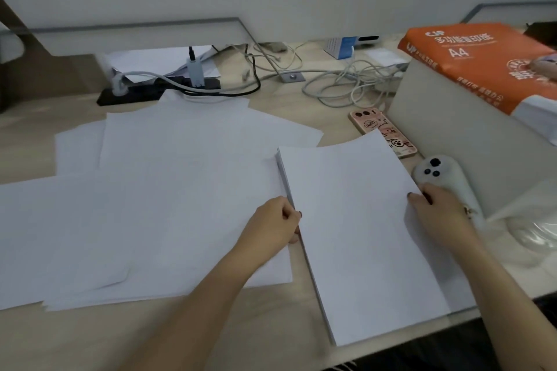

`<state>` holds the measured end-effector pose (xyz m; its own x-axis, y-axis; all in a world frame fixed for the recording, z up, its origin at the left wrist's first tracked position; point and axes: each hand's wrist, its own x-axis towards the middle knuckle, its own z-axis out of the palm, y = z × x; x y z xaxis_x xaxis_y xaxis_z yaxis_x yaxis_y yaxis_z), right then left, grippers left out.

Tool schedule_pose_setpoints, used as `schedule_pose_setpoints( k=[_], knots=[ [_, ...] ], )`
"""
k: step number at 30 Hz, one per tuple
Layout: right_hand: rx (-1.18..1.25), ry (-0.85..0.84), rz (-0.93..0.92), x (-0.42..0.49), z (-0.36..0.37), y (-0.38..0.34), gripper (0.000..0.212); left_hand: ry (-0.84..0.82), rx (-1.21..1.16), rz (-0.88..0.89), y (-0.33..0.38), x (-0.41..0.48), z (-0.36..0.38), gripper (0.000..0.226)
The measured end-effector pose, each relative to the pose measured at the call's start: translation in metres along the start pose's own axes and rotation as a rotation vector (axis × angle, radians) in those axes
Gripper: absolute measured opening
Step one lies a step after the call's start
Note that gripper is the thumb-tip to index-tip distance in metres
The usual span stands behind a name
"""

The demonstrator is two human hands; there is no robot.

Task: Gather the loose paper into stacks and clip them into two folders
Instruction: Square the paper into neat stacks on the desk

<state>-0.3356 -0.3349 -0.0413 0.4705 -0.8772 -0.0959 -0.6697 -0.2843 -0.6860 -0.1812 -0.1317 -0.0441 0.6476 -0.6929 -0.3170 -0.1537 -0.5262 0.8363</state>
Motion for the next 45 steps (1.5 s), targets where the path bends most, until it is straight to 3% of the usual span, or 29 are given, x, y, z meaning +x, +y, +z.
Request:
schedule_pose_setpoints(
  k=[3, 6, 8, 10, 13, 16, 20, 24, 29, 31, 35, 39, 45],
  knots=[
    [0.011, 0.009, 0.009, -0.006, 0.000, -0.007, 0.008, 0.004, 0.010, 0.027, 0.000, 0.000, 0.001, 0.023],
    [-0.141, 0.126, -0.089, -0.014, 0.004, -0.013, 0.034, -0.016, -0.002, 0.043, 0.000, 0.000, -0.002, 0.021],
    [-0.181, 0.175, -0.201, -0.018, 0.010, -0.027, 0.037, -0.039, -0.039, 0.067, -0.001, -0.003, -0.011, 0.016],
    [-0.162, 0.116, -0.275, -0.022, 0.017, -0.047, 0.036, -0.020, -0.098, 0.106, -0.004, -0.007, -0.025, 0.010],
    [-0.164, 0.021, -0.416, -0.028, 0.039, -0.078, 0.032, 0.147, -0.089, 0.183, -0.017, -0.010, -0.057, 0.008],
    [-0.153, -0.116, -0.499, -0.034, 0.072, -0.109, 0.031, 0.366, 0.111, 0.193, -0.049, -0.014, -0.101, 0.020],
    [-0.202, -0.293, -0.536, -0.040, 0.121, -0.145, 0.039, 0.570, 0.425, -0.036, -0.112, -0.031, -0.160, 0.043],
    [-0.288, -0.378, -0.540, -0.040, 0.152, -0.174, 0.053, 0.769, 0.522, -0.273, -0.154, -0.059, -0.212, 0.054],
    [-0.486, -0.436, -0.478, -0.027, 0.164, -0.192, 0.073, 0.763, 0.521, -0.580, -0.199, -0.082, -0.275, 0.094],
    [-0.538, -0.462, -0.449, -0.020, 0.164, -0.196, 0.080, 0.771, 0.453, -0.594, -0.208, -0.088, -0.289, 0.112],
    [-0.577, -0.495, -0.422, -0.010, 0.165, -0.206, 0.087, 0.796, 0.396, -0.554, -0.215, -0.088, -0.293, 0.125],
    [-0.569, -0.503, -0.389, -0.005, 0.171, -0.210, 0.075, 0.766, 0.408, -0.499, -0.215, -0.087, -0.293, 0.118],
    [-0.546, -0.605, -0.450, -0.020, 0.174, -0.222, 0.039, 0.671, 0.423, -0.350, -0.198, -0.084, -0.269, 0.112]
  ],
)
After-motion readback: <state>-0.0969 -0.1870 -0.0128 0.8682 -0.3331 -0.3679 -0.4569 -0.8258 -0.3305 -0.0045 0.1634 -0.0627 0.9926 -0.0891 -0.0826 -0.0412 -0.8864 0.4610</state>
